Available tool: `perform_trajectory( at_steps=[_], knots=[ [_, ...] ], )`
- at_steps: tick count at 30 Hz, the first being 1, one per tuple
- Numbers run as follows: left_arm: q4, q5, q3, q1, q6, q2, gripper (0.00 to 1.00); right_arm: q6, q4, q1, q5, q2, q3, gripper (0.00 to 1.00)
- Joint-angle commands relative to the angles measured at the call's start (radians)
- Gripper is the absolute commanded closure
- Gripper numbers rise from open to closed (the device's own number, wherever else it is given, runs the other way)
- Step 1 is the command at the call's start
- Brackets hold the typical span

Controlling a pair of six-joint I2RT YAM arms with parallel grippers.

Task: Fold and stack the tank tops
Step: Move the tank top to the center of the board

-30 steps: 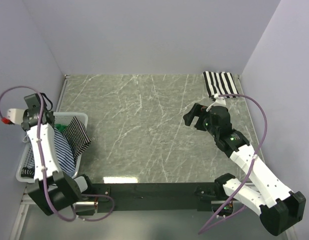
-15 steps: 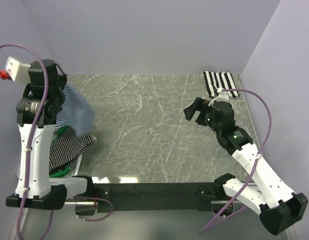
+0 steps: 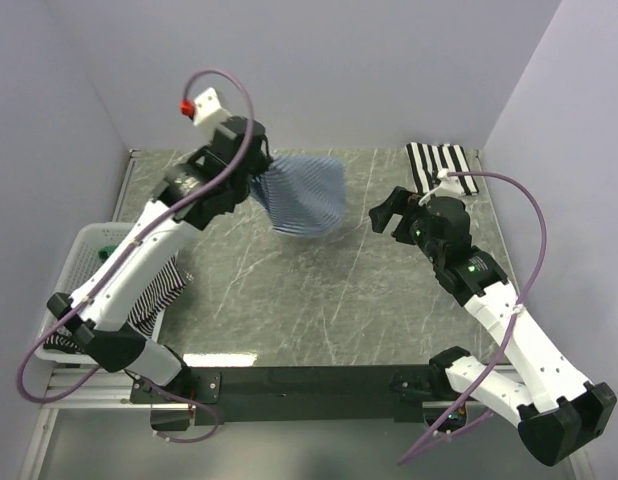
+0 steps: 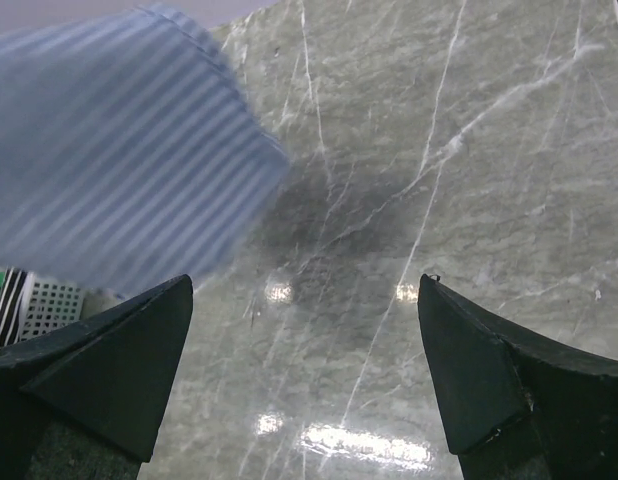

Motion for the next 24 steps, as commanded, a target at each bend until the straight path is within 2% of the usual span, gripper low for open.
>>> perform_trajectory(
  at_steps=[1,4,7,8,9,11,12,15,18,24],
  knots=[
    [0.098,0.062,-0.107,0.004,-0.007,-0.016,0.99,-0.007,0.025,0.002,0.027,0.001,0.015,0.00],
    [0.156,0.198,-0.177,0.066,-0.007,0.040,0.99,-0.009,0.051,0.002,0.012,0.012,-0.042,0.00],
    [0.222,0.456,-0.186,0.128,0.054,0.163,0.96,0.014,0.103,0.009,-0.028,0.036,-0.131,0.00],
    [0.219,0.501,-0.175,0.149,0.069,0.236,0.93,0.020,0.124,0.016,-0.034,0.040,-0.161,0.01],
    [0.219,0.563,-0.162,0.152,0.083,0.263,0.83,0.034,0.166,0.022,-0.042,0.046,-0.189,0.01],
    [0.222,0.585,-0.171,0.156,0.106,0.292,0.72,0.052,0.193,0.056,-0.045,0.063,-0.263,0.01],
    [0.262,0.608,-0.224,0.154,0.108,0.283,0.64,0.069,0.212,0.074,-0.044,0.067,-0.283,0.01],
    [0.330,0.602,-0.368,0.157,0.103,0.205,0.54,0.106,0.253,0.174,-0.007,0.083,-0.381,0.01],
    [0.314,0.573,-0.471,0.156,0.092,0.150,0.52,0.151,0.284,0.255,0.044,0.107,-0.419,0.03],
    [0.244,0.388,-0.756,0.081,-0.061,-0.034,0.52,0.181,0.344,0.263,0.123,0.202,-0.410,0.06]
  ],
)
